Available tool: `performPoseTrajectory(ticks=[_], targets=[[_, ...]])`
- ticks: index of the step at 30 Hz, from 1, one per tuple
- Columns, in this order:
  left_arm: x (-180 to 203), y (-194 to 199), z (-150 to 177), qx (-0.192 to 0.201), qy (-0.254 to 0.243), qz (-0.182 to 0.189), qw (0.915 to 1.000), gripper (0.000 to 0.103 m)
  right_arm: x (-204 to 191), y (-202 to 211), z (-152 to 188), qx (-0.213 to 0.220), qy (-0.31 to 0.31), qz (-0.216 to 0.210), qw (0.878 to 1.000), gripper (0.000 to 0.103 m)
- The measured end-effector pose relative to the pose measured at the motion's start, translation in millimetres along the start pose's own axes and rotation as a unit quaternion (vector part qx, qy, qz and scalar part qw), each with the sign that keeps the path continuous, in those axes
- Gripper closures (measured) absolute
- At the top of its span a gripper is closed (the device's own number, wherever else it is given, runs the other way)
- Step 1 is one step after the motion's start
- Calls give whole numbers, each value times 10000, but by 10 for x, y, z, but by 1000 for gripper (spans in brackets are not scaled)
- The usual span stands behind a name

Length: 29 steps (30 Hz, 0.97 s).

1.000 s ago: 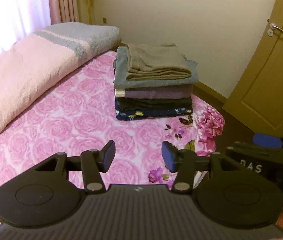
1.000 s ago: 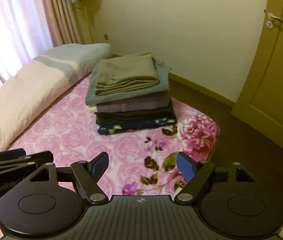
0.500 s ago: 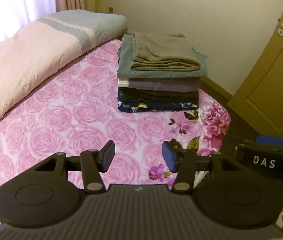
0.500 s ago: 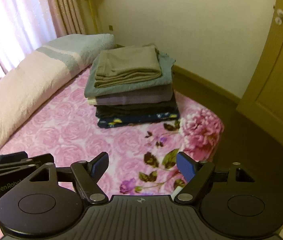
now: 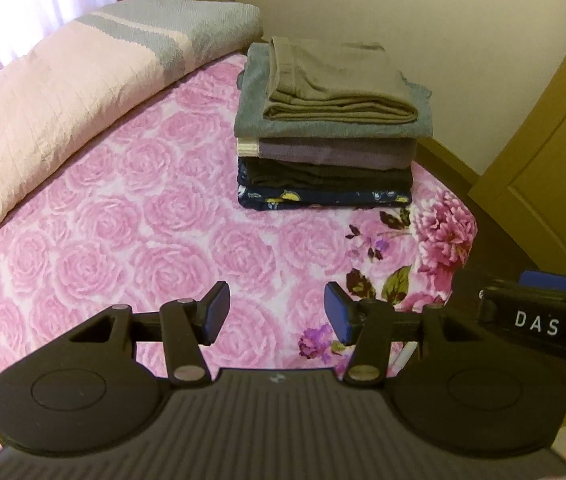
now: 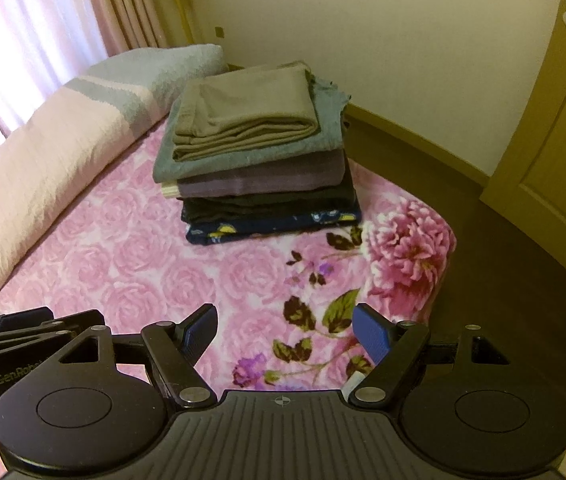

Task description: Fold clothes

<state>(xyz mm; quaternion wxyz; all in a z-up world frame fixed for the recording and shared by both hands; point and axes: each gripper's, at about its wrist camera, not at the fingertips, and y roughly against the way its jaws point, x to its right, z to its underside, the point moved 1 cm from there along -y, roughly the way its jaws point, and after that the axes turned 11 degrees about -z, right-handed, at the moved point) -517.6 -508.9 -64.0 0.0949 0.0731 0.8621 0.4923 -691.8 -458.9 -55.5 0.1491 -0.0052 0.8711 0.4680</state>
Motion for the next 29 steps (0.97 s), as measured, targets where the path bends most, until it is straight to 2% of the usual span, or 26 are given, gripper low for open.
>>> performPoseTrajectory(ticks=[20, 29], targets=[[240, -287, -267, -131, 61, -208, 9997, 55, 246, -286, -265, -204, 33, -57, 9998, 26], [340, -349, -418, 37, 86, -387, 9992, 55, 339, -406, -395, -309, 92, -99, 9994, 26]])
